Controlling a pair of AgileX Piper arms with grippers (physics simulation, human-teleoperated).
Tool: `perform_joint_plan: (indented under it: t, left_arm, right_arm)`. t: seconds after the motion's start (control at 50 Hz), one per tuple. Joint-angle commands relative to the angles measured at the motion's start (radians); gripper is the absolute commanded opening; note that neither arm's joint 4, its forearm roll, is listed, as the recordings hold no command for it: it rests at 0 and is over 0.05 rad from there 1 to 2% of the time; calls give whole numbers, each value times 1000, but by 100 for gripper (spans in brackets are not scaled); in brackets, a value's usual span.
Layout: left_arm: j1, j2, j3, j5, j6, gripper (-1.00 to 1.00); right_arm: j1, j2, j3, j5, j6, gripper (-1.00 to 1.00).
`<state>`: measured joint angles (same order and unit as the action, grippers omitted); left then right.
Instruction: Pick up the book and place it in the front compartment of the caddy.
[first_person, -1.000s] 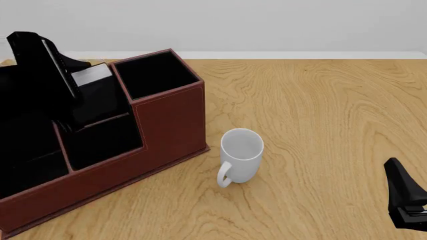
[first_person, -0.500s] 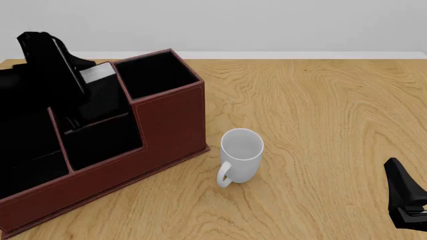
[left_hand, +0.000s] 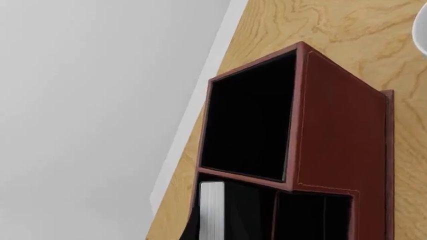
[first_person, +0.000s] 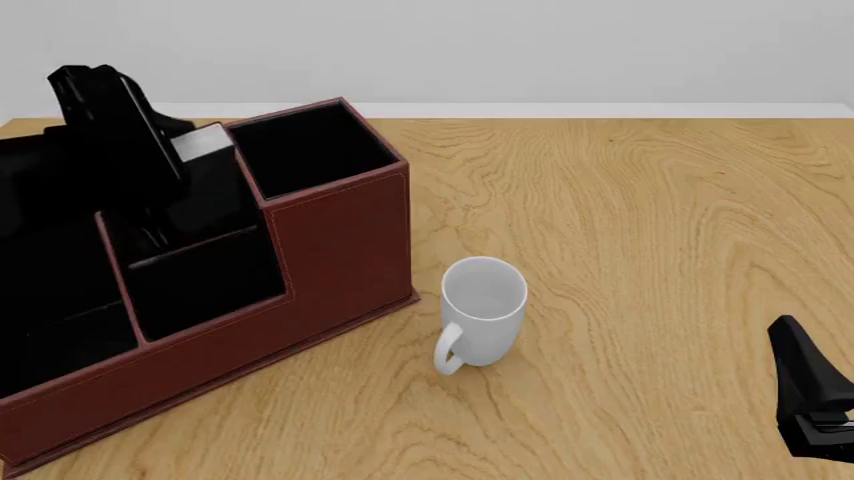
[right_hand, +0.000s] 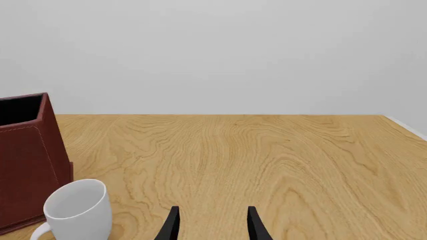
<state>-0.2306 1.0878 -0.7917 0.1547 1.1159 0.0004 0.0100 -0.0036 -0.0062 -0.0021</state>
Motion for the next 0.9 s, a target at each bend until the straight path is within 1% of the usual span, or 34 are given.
perform_joint_plan:
  t: [0.02,0.56,0.66,0.9]
  left_arm:
    - [17,14,-1,-34,17,-100]
    - [34,54,37,-82,26,-100]
    - [30,52,44,-85,15,-100]
    - [30,75,80,-130,-13,-100]
  right_arm:
    - [0,0,0,0,0,100]
    - [0,0,0,0,0,100]
    - [0,0,0,0,0,100]
    - [0,0,0,0,0,100]
